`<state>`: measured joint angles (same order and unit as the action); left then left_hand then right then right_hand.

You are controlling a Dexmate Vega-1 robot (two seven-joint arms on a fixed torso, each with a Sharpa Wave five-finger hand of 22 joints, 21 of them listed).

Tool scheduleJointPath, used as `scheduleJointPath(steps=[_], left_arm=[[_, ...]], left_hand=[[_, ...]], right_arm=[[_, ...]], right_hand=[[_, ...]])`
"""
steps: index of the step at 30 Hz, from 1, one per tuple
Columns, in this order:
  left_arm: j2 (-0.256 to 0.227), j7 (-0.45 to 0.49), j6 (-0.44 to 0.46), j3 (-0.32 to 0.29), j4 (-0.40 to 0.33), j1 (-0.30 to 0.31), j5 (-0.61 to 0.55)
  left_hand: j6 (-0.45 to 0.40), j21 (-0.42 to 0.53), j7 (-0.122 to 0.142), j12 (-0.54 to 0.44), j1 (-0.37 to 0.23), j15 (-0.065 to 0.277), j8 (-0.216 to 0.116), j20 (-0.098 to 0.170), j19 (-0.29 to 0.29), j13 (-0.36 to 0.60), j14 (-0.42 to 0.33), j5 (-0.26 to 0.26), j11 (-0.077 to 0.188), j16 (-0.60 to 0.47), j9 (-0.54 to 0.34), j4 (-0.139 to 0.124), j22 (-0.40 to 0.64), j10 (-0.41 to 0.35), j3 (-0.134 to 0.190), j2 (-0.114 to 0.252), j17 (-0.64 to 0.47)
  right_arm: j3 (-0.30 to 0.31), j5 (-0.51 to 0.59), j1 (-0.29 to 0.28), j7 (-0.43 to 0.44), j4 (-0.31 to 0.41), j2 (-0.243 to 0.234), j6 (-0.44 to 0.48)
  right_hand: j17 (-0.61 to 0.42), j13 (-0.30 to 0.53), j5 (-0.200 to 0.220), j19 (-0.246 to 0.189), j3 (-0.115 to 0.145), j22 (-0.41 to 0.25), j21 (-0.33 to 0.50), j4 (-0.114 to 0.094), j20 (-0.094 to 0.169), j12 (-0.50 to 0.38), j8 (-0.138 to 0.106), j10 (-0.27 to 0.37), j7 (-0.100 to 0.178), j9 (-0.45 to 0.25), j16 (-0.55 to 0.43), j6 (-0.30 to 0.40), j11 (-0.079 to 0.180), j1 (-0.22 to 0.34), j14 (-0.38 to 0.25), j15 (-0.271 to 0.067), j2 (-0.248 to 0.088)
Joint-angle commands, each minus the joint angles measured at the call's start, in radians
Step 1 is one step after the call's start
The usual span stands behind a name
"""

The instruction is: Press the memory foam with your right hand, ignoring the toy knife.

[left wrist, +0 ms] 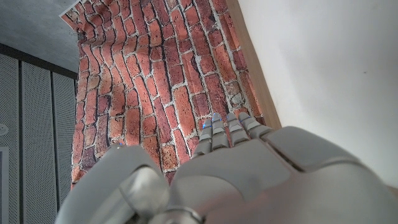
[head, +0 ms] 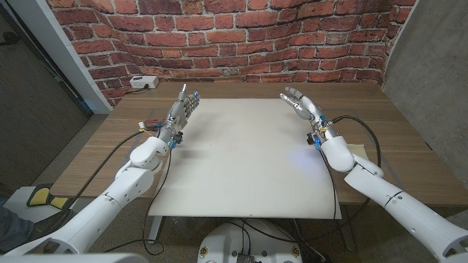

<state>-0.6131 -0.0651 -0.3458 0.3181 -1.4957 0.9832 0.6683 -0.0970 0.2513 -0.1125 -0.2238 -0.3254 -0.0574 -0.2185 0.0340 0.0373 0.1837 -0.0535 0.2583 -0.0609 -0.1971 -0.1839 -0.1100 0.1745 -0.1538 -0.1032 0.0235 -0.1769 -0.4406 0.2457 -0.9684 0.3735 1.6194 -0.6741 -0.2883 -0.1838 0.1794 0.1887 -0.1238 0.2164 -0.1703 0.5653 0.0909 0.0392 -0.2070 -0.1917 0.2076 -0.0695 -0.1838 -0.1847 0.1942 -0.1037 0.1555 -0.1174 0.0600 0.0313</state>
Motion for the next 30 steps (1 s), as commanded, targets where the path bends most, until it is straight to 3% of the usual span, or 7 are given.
scheduleJointPath(steps=[1,4,8,14,23,28,30], left_arm=[[-0.005,0.013,-0.012,-0.009,-0.015,0.019,0.001],[-0.003,0.012,-0.015,-0.01,-0.013,0.02,0.004],[-0.001,0.006,-0.019,-0.011,-0.007,0.021,0.01],[0.0,-0.001,-0.019,-0.011,0.0,0.019,0.016],[-0.002,-0.002,-0.015,-0.009,0.002,0.016,0.013],[-0.002,-0.001,-0.012,-0.007,0.004,0.013,0.011],[-0.002,0.0,-0.01,-0.006,0.004,0.011,0.008]], left_hand=[[-0.012,0.001,-0.005,-0.007,-0.003,0.001,-0.003,0.013,-0.007,0.004,-0.011,0.0,-0.002,-0.004,-0.001,0.002,0.004,-0.011,-0.001,0.006,-0.002],[-0.019,0.003,-0.009,-0.008,-0.004,-0.001,-0.003,0.016,-0.018,0.004,-0.021,-0.001,-0.005,-0.005,-0.001,0.002,0.004,-0.022,-0.003,0.006,-0.002],[-0.019,0.0,-0.01,-0.006,-0.005,0.0,-0.002,0.016,-0.016,0.004,-0.018,-0.002,-0.005,-0.002,-0.001,0.003,0.004,-0.019,-0.004,0.006,-0.002],[-0.017,-0.006,-0.009,-0.001,-0.006,0.002,0.002,0.008,-0.006,0.004,-0.013,-0.003,-0.003,0.002,-0.001,0.003,0.004,-0.014,-0.006,0.007,-0.002],[-0.016,-0.01,-0.004,0.001,-0.007,0.005,0.005,0.005,-0.004,0.004,-0.01,-0.004,-0.002,0.005,-0.001,0.004,0.004,-0.014,-0.008,0.009,-0.003],[-0.017,-0.011,0.0,0.001,-0.008,0.006,0.005,0.005,-0.006,0.004,-0.013,-0.004,0.0,0.005,-0.001,0.004,0.004,-0.017,-0.008,0.011,-0.003],[-0.017,-0.011,0.001,0.002,-0.009,0.007,0.005,0.005,-0.006,0.004,-0.012,-0.004,0.0,0.005,-0.001,0.004,0.004,-0.017,-0.008,0.012,-0.003]], right_arm=[[-0.039,0.166,0.008,0.009,0.062,-0.043,0.11],[-0.047,0.196,0.011,0.017,0.069,-0.048,0.124],[-0.059,0.239,0.016,0.027,0.079,-0.053,0.149],[-0.072,0.291,0.015,0.047,0.096,-0.055,0.187],[-0.085,0.313,0.019,0.043,0.101,-0.06,0.215],[-0.094,0.326,0.027,0.016,0.107,-0.07,0.234],[-0.098,0.331,0.032,-0.005,0.114,-0.077,0.248]], right_hand=[[-0.001,0.004,0.007,0.008,-0.003,-0.001,-0.006,-0.001,0.02,0.004,0.005,-0.006,0.007,-0.004,0.001,-0.002,0.001,-0.004,0.008,-0.001,0.007],[-0.001,0.004,0.009,0.009,-0.003,-0.002,-0.015,0.0,0.02,-0.002,-0.003,0.008,0.043,-0.004,0.0,0.015,0.01,-0.004,0.01,-0.008,0.004],[0.0,0.004,0.01,0.012,-0.003,-0.002,-0.022,0.001,0.022,-0.004,-0.009,0.014,0.059,-0.004,0.0,0.03,0.016,-0.003,0.011,-0.012,0.003],[0.0,0.003,0.011,0.062,-0.002,-0.003,-0.052,0.003,0.014,-0.007,-0.013,0.024,0.069,-0.005,0.003,0.048,0.015,-0.001,0.026,-0.014,-0.003],[0.004,0.003,0.012,0.199,0.003,-0.008,-0.128,0.01,0.0,-0.023,-0.024,0.08,0.083,-0.005,0.0,0.106,0.029,0.007,0.023,-0.021,-0.017],[0.005,0.003,0.012,0.204,0.007,-0.009,-0.135,0.013,-0.006,-0.027,-0.023,0.097,0.084,-0.005,-0.008,0.115,0.024,0.012,-0.001,-0.019,-0.024],[0.005,0.003,0.011,0.194,0.007,-0.01,-0.137,0.013,-0.009,-0.025,-0.018,0.101,0.085,-0.005,-0.023,0.113,0.028,0.011,-0.053,-0.027,-0.029]])
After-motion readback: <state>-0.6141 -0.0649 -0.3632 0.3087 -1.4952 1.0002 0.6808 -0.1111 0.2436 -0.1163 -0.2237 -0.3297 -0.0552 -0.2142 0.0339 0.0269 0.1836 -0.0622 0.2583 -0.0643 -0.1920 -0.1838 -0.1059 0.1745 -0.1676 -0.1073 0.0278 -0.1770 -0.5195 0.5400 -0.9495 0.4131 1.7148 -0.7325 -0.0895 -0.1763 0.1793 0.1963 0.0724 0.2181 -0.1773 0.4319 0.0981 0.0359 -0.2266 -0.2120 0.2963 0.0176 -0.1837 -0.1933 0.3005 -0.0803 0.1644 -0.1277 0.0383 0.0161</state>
